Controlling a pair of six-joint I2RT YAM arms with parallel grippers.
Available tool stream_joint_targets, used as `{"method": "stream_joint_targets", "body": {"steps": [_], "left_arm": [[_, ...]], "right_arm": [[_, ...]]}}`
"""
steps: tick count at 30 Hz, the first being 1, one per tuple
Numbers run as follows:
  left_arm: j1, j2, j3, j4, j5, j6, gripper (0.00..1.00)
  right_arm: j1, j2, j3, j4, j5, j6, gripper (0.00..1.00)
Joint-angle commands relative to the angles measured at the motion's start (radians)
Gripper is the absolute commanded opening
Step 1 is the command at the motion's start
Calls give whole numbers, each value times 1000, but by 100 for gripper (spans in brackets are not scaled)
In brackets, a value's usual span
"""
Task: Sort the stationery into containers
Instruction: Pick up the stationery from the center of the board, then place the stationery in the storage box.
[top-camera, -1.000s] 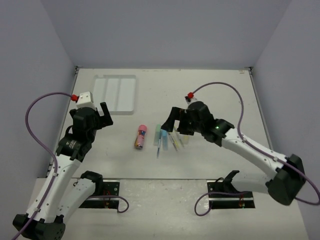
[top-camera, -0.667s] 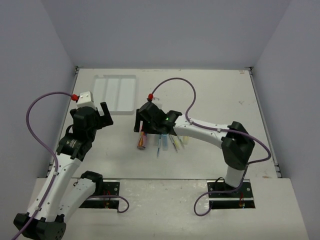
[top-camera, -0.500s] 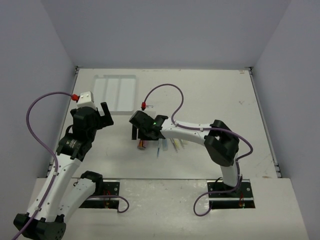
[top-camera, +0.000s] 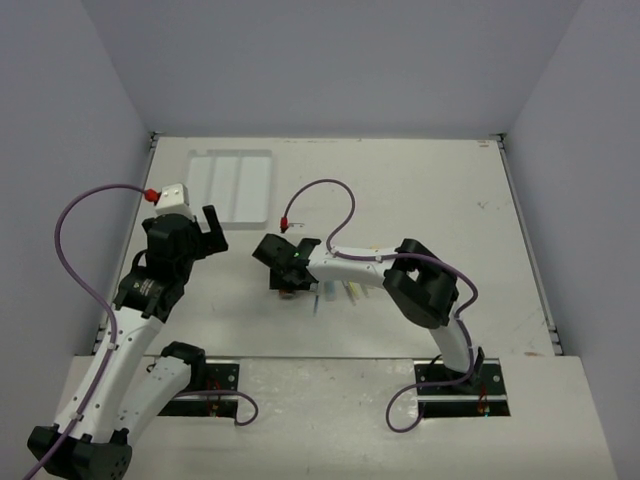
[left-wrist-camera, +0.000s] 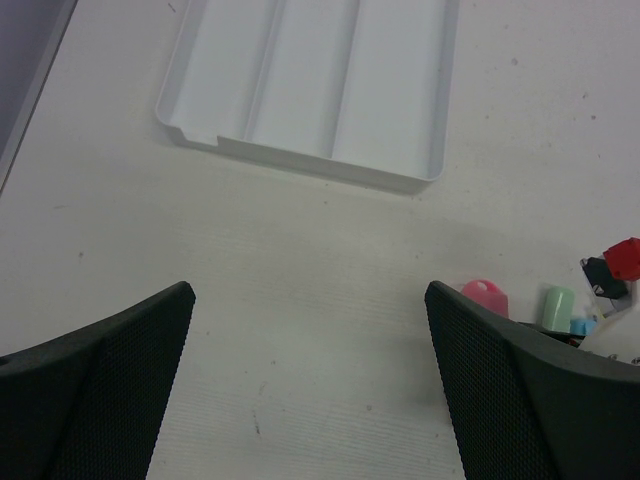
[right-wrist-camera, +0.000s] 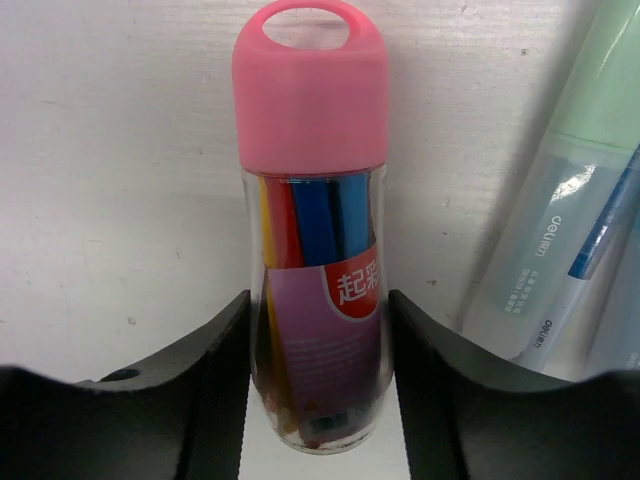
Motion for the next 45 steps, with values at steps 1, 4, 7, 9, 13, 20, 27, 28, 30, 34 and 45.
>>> {"method": "stream_joint_targets", "body": {"steps": [1, 4, 7, 9, 13, 20, 27, 28, 30, 34, 45], "left_arm": [[15, 11, 15, 24, 18, 1, 100], [16, 20, 26, 29, 106, -21, 100], [16, 33, 32, 64, 301, -72, 100], [16, 46, 23, 109, 429, -106, 100], [16, 90, -55, 384, 867, -234, 100], [2, 169, -122, 640, 1054, -345, 96], [2, 173, -149, 674, 1070, -376, 40], [1, 173, -151, 696, 1081, -383, 31], [1, 177, -148, 727, 1100, -404, 9], [1, 219, -127, 746, 1120, -431, 0], [19, 449, 294, 203, 280, -179, 0]], "right_arm": [[2, -36, -21, 51, 23, -1, 35], [3, -147, -104, 157, 37, -67, 3], [3, -355, -280, 373, 14, -184, 0], [4, -434, -357, 537, -18, -272, 0], [-7, -668, -601, 875, -162, -412, 0], [-12, -775, -701, 1032, -190, -411, 0], [-11, -804, -707, 1070, -172, -432, 0], [-11, -795, -703, 1070, -173, -435, 0], [-12, -787, -690, 1069, -171, -442, 0], [-21, -764, -671, 1072, -161, -439, 0], [-181, -832, -764, 956, -167, -364, 99]]}}
